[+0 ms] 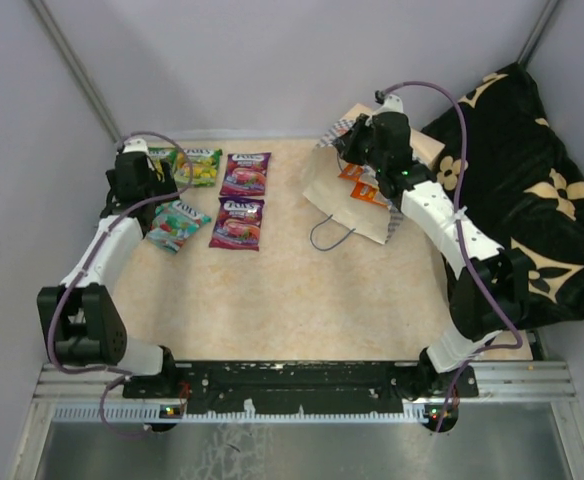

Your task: Take the snacks out of the paper bag

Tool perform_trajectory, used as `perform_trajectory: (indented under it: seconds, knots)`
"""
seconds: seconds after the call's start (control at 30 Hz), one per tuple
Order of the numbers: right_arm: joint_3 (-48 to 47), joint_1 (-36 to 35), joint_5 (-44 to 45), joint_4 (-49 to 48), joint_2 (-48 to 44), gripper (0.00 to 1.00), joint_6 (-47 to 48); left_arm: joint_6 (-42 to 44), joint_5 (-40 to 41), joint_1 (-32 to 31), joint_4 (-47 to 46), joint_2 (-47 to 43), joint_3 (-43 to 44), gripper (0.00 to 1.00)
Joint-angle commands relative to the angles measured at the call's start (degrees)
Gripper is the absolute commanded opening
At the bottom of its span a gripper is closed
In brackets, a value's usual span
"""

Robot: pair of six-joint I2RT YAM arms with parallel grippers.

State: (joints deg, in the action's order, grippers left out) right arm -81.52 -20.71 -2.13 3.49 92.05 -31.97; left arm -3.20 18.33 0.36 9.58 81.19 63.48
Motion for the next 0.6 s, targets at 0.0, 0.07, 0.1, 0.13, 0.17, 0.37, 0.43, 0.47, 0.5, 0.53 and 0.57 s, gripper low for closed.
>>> perform_trajectory:
  seconds: [0.0,0.07,0.1,0.13,0.17,0.37,0.43,0.47,0.5,0.53,0.57]
  knots:
    - [-0.8,0.3,-3.7,-1.3,-0.8,0.0,1.3,-1.1,-1.6,-0.4,-1.2,5.3,-4.3,0.99]
    - [0.2,0.3,-3.6,-1.4,-1.3,0.0,0.9,-0.7,-2.4,0.0,-1.5,7.1,-5.5,0.99]
    - [0.7,0.3,-3.6,-1.5,-1.5,0.0,0.7,-0.3,-3.0,0.2,-1.7,7.9,-5.8,0.99]
    - [1.1,0.3,-3.5,-1.6,-1.7,0.0,0.6,0.1,-3.7,0.4,-1.7,8.5,-5.7,0.99]
    - [1.4,0.3,-3.5,-1.8,-1.7,0.0,0.3,0.4,-4.3,0.5,-1.3,9.0,-5.5,0.99]
    - [0.6,0.3,-5.7,-1.4,-0.3,0.0,-0.6,3.8,-5.6,0.8,-1.1,10.8,-5.6,0.99]
    - [0.5,0.3,-6.1,-1.5,0.0,0.0,-0.9,4.4,-3.9,0.9,-1.3,11.9,-5.7,0.99]
    - [0.5,0.2,-6.4,-1.7,0.1,0.0,-1.0,4.5,-3.7,0.9,-1.6,12.4,-5.6,1.0]
    - [0.5,0.2,-6.5,-1.7,0.1,0.0,-1.1,4.5,-4.1,0.9,-1.9,13.1,-5.5,0.99]
    - [0.3,0.1,-6.7,-1.7,0.3,0.0,-1.1,4.3,-5.0,0.9,-2.3,13.7,-5.3,0.99]
    - [0.3,0.1,-6.8,-1.6,0.4,0.0,-1.1,4.3,-6.0,0.9,-2.5,14.6,-4.8,0.99]
